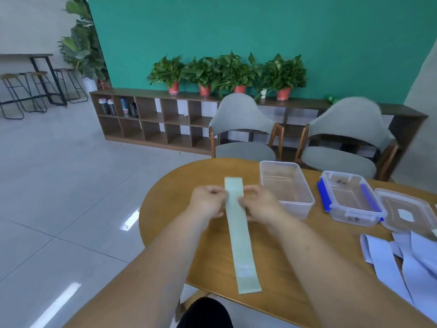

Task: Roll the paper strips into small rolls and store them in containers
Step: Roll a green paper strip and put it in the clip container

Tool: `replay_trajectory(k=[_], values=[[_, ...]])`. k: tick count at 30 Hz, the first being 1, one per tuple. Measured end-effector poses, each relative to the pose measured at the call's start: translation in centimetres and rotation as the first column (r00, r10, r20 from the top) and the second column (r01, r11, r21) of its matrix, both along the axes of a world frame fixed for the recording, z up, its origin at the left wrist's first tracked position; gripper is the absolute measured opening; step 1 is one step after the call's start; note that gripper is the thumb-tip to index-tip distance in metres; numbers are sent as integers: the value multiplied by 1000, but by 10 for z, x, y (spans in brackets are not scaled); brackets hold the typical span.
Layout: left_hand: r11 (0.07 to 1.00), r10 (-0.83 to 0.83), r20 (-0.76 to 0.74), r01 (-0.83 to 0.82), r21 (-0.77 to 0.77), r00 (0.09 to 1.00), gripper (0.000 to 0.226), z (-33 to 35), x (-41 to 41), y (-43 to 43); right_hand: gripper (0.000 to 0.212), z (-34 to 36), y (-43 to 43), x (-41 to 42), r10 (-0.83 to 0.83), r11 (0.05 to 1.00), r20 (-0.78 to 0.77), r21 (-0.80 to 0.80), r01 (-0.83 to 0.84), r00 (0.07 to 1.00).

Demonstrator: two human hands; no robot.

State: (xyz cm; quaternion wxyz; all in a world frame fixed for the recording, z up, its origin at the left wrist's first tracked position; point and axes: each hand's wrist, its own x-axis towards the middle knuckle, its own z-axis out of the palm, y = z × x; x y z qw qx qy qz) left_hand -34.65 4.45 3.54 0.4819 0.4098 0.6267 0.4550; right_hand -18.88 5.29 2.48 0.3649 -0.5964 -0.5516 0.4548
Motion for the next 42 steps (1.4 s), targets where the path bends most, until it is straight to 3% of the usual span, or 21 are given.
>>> replay_trajectory(k=[3,5,13,15,17,19,22,35,42], values=[[993,-37,-53,31,-112,998,11,-41,-2,2,38,-50,8,-13,25,1000,243,10,-28,970],[993,-40,-39,35,-116,998,14,-55,-5,6,41,-64,11,-17,-18,998,318,67,-4,948],[999,-47,-21,47,16,999,26,-51,-12,38,42,-52,49,-17,-107,980,261,191,57,959],[1000,1,-147,2,16,989,26,-53,-13,47,44,-56,55,-18,-137,976,362,207,64,922],[1000,11,-367,-15,-8,930,19,-57,-13,47,49,-69,56,-21,-136,978,503,205,36,853],[1000,-15,-492,6,-19,871,27,-64,-11,41,56,-84,49,-27,-128,978,555,207,12,822],[999,-30,-549,38,4,835,42,-77,-9,39,59,-99,42,-33,-146,971,565,238,10,812],[995,-66,-496,97,37,866,46,-81,-5,41,54,-98,47,-31,-50,981,412,190,-33,910],[983,-60,-672,162,91,739,49,-98,-9,24,49,-111,26,-26,-150,959,566,283,-21,811]])
